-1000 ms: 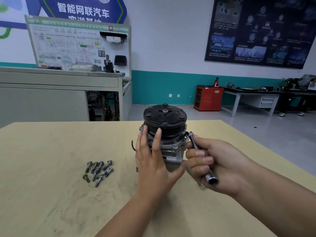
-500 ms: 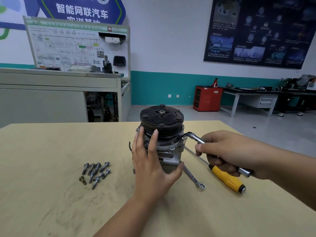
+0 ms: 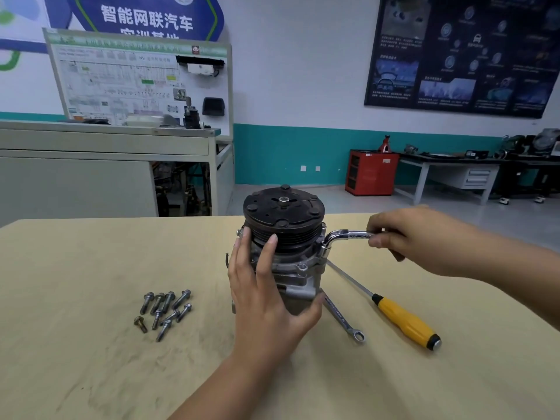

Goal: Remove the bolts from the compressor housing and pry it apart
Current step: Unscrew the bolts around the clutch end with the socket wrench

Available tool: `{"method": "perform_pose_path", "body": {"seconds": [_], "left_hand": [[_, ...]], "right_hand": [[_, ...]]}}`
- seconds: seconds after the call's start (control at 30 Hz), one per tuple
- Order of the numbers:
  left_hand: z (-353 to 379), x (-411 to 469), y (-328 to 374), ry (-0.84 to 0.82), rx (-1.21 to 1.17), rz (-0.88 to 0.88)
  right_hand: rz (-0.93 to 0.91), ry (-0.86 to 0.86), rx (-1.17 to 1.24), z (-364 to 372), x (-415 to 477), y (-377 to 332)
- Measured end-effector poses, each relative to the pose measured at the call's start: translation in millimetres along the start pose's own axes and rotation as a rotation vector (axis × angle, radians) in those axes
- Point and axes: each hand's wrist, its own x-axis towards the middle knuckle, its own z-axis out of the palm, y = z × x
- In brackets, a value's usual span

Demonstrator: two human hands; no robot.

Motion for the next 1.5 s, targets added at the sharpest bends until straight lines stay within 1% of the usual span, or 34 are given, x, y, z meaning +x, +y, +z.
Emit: {"method": "perform_pose_path", "body": {"seconds": [0.13, 0.2, 0.3, 0.4, 0.47, 0.57, 0.63, 0.7, 0.77, 0.8, 0.83, 0.93, 0.97, 1.0, 1.03, 1.13, 1.27, 1.4, 1.5], "left_hand": [[0.7, 0.3, 0.2, 0.000, -0.005, 0.002], [0.9, 0.2, 0.0, 0.003, -0.007, 0.001], [1.1, -0.1, -0.4, 0.004, -0.005, -0.005], [1.0, 0.8, -0.1, 0.005, 0.004, 0.002], [0.6, 1.3, 0.5, 0.005, 0.009, 0.008], [0.0, 1.2, 1.3, -0.006, 0.014, 0.002], [-0.8, 0.7, 1.7, -0.012, 0.016, 0.000], [-1.5, 0.9, 2.0, -0.014, 0.011, 0.004], [-1.5, 1.4, 2.3, -0.011, 0.009, 0.005], [-1.3, 1.4, 2.2, -0.010, 0.008, 0.005], [-1.0, 1.2, 2.0, -0.010, 0.008, 0.005], [-0.4, 0.8, 0.5, -0.006, 0.011, 0.007], [-0.1, 0.9, 0.2, -0.005, 0.012, 0.006], [0.2, 0.9, -0.2, -0.003, 0.012, 0.006], [0.5, 1.1, -0.6, -0.004, 0.013, 0.004], [1.6, 0.4, -1.0, -0.011, 0.015, -0.007], [1.1, -0.7, -2.0, -0.016, 0.009, -0.010], [0.7, -1.2, -2.4, -0.029, 0.002, -0.021], [-1.0, -0.1, -0.4, -0.031, -0.007, -0.026]], "right_hand": [[-0.045, 0.060, 0.027, 5.4, 17.8, 8.9], [-0.088, 0.099, -0.002, 7.0, 25.6, 10.8], [-0.171, 0.152, -0.118, 7.9, 37.2, 11.3], [-0.254, 0.194, -0.317, 7.5, 48.2, 11.7], [-0.314, 0.217, -0.408, 7.3, 54.6, 10.8], [-0.368, 0.236, -0.470, 8.4, 60.2, 8.5], [-0.407, 0.284, -0.470, 7.7, 60.1, 10.1], [-0.437, 0.396, -0.379, 4.8, 58.7, 13.9], [-0.425, 0.513, -0.170, -0.2, 54.7, 14.9], [-0.389, 0.543, -0.023, -2.5, 51.7, 13.1], [-0.348, 0.536, 0.160, -4.2, 48.5, 10.8], [-0.257, 0.347, 0.890, -4.3, 34.7, -4.0], [-0.252, 0.310, 1.056, -3.3, 30.8, -8.1], [-0.256, 0.303, 1.125, -1.6, 28.1, -11.5], [-0.263, 0.295, 1.147, -0.1, 25.7, -15.5], [-0.286, 0.312, 1.096, 5.6, 24.9, -25.2], [-0.273, 0.358, 1.032, 5.6, 27.1, -30.4], [-0.253, 0.369, 1.014, 6.7, 30.5, -31.4], [-0.242, 0.368, 0.955, 5.6, 32.6, -31.7]]}}
